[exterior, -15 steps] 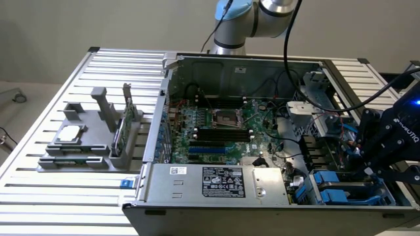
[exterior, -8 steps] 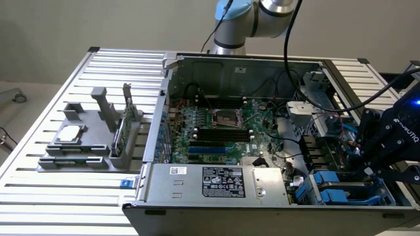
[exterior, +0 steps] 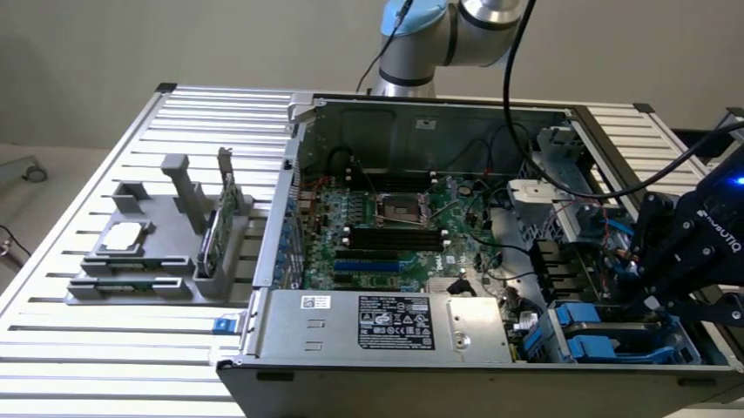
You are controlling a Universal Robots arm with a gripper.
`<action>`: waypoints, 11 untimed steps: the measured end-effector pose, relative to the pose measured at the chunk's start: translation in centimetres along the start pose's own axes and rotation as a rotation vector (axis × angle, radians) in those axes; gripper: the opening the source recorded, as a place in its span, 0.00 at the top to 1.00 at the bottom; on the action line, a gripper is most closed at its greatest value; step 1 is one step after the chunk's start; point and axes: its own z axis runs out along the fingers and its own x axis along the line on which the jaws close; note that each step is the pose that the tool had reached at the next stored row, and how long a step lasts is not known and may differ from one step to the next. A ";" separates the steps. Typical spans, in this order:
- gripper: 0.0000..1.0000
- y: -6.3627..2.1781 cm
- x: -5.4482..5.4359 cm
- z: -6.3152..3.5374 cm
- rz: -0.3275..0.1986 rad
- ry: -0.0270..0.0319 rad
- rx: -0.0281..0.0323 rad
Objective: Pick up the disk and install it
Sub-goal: 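Insert the first disk wire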
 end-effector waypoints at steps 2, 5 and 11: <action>0.83 -0.04 0.0 -0.15 0.003 0.0001 0.0007; 0.83 -0.06 0.0 -0.30 0.006 0.0009 0.0016; 0.83 -0.05 -0.1 -0.32 0.007 0.0008 0.0022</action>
